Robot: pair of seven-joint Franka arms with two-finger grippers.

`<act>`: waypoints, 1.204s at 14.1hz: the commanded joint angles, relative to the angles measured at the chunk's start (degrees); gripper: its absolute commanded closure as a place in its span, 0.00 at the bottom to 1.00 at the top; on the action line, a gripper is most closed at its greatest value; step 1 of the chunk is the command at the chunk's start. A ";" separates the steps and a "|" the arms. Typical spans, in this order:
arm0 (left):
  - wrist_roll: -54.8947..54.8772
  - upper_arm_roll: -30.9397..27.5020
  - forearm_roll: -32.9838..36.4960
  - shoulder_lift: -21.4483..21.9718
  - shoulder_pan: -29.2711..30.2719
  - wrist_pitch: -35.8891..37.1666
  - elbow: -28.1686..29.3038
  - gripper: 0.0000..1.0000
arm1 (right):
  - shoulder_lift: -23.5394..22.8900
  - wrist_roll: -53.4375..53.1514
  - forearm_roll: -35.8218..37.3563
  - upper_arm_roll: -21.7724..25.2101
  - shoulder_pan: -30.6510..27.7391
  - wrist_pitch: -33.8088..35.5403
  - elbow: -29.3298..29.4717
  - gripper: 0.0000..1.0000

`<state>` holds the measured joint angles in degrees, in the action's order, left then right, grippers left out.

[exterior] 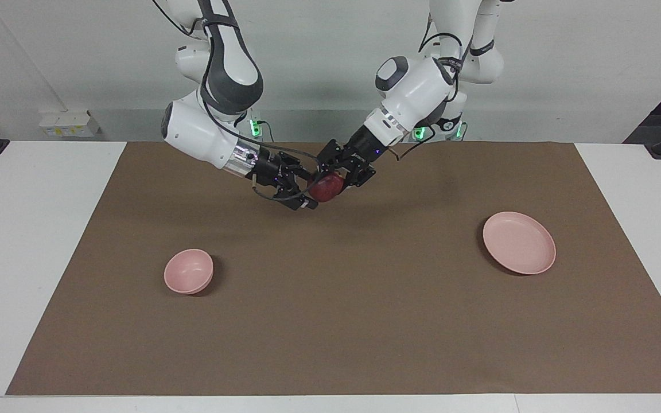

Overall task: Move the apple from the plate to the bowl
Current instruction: 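Carry the apple toward the right gripper and close the right gripper on it, then carry the apple to the pink bowl with the right gripper while the left gripper withdraws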

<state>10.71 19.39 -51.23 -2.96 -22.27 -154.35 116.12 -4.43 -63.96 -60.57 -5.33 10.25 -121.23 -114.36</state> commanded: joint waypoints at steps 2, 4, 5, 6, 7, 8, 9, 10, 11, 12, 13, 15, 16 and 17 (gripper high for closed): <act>0.63 -0.76 -1.42 2.52 -2.24 -0.34 2.45 1.00 | -0.31 -2.40 -1.48 -0.30 0.38 -0.94 0.72 0.00; 0.54 -0.76 -1.42 2.52 -2.42 -0.07 2.28 1.00 | -0.22 -2.92 -1.22 -0.38 0.73 -1.03 0.72 0.00; 0.54 -0.67 -1.42 2.43 -2.42 -0.07 2.10 1.00 | -0.14 -2.92 -1.04 -0.30 1.52 -0.85 0.72 0.00; 0.37 -0.76 -1.33 2.34 -2.42 0.10 1.75 1.00 | -0.14 -2.92 -0.69 -0.38 1.79 -0.85 0.72 0.00; 0.19 -0.85 -1.24 2.08 -2.34 0.19 1.40 1.00 | -0.14 -1.79 -0.25 -0.30 1.88 -0.42 0.72 0.00; -0.33 -0.93 -1.16 1.90 -2.34 0.19 1.13 1.00 | -0.05 -0.91 0.54 -0.30 1.79 -0.15 0.72 0.00; -0.42 -0.93 -0.98 1.81 -2.34 0.19 0.96 1.00 | -0.05 -0.90 0.72 -0.38 1.79 0.02 0.72 0.00; -0.51 -0.93 -0.98 1.81 -2.34 0.28 0.96 1.00 | -0.05 -1.08 0.72 -0.39 1.79 0.03 0.72 0.00; -0.51 -0.93 -0.98 1.81 -2.34 0.28 0.96 1.00 | -0.05 -1.34 0.72 -0.39 1.79 0.03 0.72 0.00; -0.51 -0.93 -0.98 1.81 -2.34 0.28 0.96 1.00 | 0.04 -0.99 0.72 -0.39 1.79 0.20 0.72 0.10; -0.51 -0.85 -0.98 1.81 -2.34 0.28 0.96 1.00 | 0.04 -0.73 0.63 -0.39 1.79 0.20 0.72 0.56; -0.51 -0.93 -0.98 1.73 -2.25 0.28 0.78 1.00 | 0.13 -0.64 0.72 -0.39 1.79 0.20 0.90 1.00; -0.43 -0.93 -0.98 1.55 -2.25 0.28 0.43 1.00 | 0.13 -0.64 0.72 -0.39 1.79 0.20 0.90 1.00; -0.34 -0.93 -0.98 1.46 -2.25 0.28 0.25 1.00 | 0.21 -0.73 0.72 -0.39 1.79 0.20 0.98 1.00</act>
<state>10.52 19.04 -51.23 -2.25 -23.03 -154.37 116.36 -4.35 -64.81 -60.36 -5.45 12.32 -120.76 -114.26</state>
